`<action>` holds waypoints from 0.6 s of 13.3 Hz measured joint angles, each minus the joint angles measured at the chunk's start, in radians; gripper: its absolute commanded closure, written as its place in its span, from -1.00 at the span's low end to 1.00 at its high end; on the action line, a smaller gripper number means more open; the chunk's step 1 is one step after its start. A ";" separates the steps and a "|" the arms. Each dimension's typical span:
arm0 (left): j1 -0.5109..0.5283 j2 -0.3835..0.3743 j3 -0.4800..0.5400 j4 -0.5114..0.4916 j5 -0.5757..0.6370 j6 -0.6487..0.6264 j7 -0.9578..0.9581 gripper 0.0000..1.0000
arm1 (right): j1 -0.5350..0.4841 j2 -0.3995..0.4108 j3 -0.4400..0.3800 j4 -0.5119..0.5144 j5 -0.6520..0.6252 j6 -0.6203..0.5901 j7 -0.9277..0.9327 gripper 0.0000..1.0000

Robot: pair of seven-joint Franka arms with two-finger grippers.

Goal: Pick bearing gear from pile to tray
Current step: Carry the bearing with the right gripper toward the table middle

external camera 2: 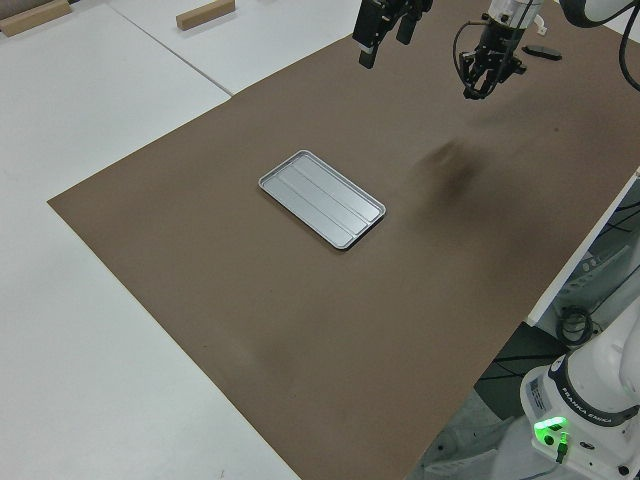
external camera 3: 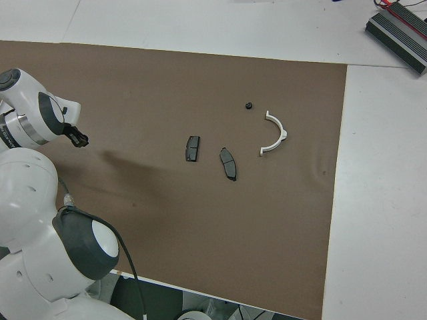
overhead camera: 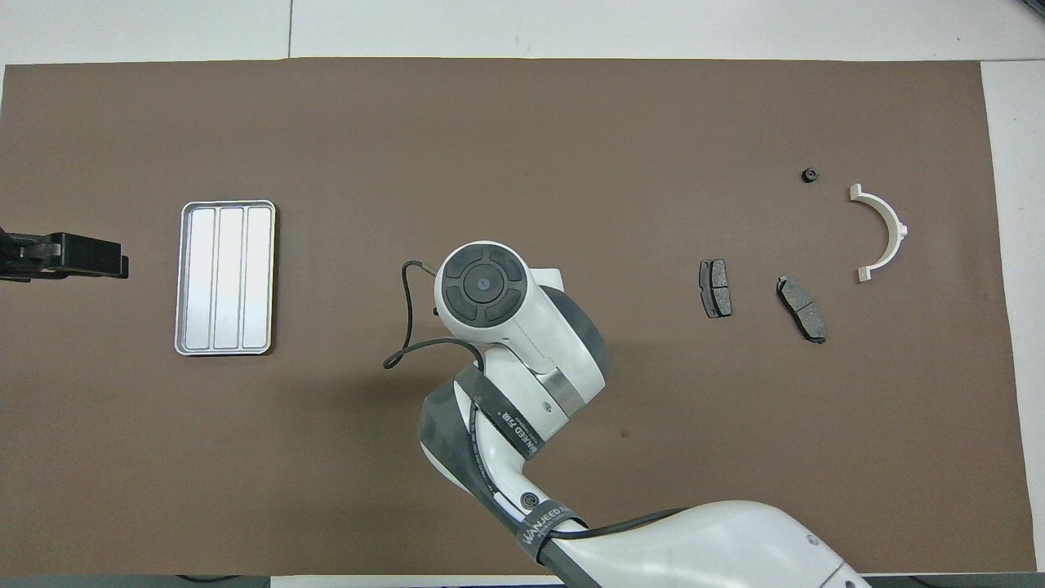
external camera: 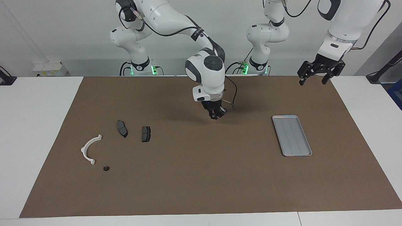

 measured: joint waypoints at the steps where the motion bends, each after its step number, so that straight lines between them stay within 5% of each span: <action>1: 0.000 0.000 -0.001 0.000 0.000 0.000 0.000 -1.00 | 0.008 0.032 0.000 0.007 -0.017 0.023 0.016 1.00; 8: 0.001 -0.008 0.003 0.000 0.000 0.000 -0.001 -1.00 | 0.010 0.091 -0.011 0.034 -0.036 0.093 0.026 1.00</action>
